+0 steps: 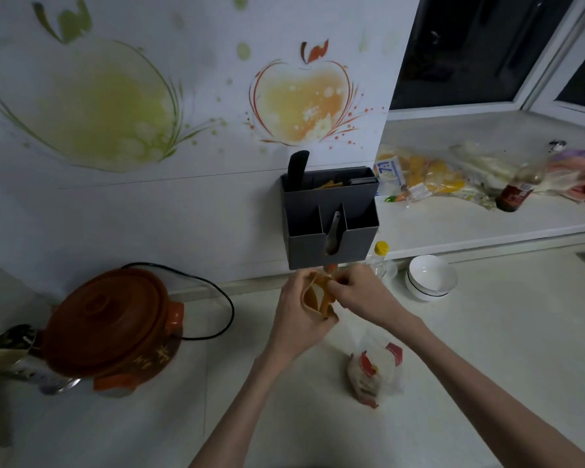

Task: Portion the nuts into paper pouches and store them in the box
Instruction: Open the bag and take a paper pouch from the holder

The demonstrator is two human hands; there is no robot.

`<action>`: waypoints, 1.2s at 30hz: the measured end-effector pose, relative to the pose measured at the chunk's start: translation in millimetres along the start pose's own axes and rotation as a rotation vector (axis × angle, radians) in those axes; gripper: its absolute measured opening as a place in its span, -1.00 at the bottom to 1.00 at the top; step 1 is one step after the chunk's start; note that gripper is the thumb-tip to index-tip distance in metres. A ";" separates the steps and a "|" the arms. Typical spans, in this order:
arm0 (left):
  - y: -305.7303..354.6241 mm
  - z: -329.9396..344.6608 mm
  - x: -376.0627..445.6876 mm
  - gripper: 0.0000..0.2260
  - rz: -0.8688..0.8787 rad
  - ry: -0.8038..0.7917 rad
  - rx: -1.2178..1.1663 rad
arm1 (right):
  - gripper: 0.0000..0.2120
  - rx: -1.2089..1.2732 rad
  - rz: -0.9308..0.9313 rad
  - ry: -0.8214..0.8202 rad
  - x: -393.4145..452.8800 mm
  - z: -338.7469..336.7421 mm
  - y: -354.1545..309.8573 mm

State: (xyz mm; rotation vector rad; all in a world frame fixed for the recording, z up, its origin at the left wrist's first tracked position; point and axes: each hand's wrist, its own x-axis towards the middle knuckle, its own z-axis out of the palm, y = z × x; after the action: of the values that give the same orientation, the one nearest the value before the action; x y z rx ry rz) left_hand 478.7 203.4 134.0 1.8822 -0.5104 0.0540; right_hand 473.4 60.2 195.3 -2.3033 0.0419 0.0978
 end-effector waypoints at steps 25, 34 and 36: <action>-26.9 -54.3 -1.7 -0.77 -0.160 0.007 -0.231 | -0.84 -1.365 -0.405 -0.129 127.1 -42.4 -15.0; -23.2 -50.4 0.9 -0.77 -0.170 -0.039 -0.242 | -0.70 -1.615 -0.361 -0.189 120.1 -26.9 6.0; -22.3 -48.5 0.0 -0.77 -0.176 -0.039 -0.240 | -0.69 -1.595 -0.349 -0.192 119.4 -24.9 6.2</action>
State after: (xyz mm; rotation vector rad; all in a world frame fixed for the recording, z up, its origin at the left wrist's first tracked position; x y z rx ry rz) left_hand 496.9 253.5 132.2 1.6878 -0.3583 -0.1541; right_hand 593.3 37.7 197.3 -3.7976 -0.8061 0.2227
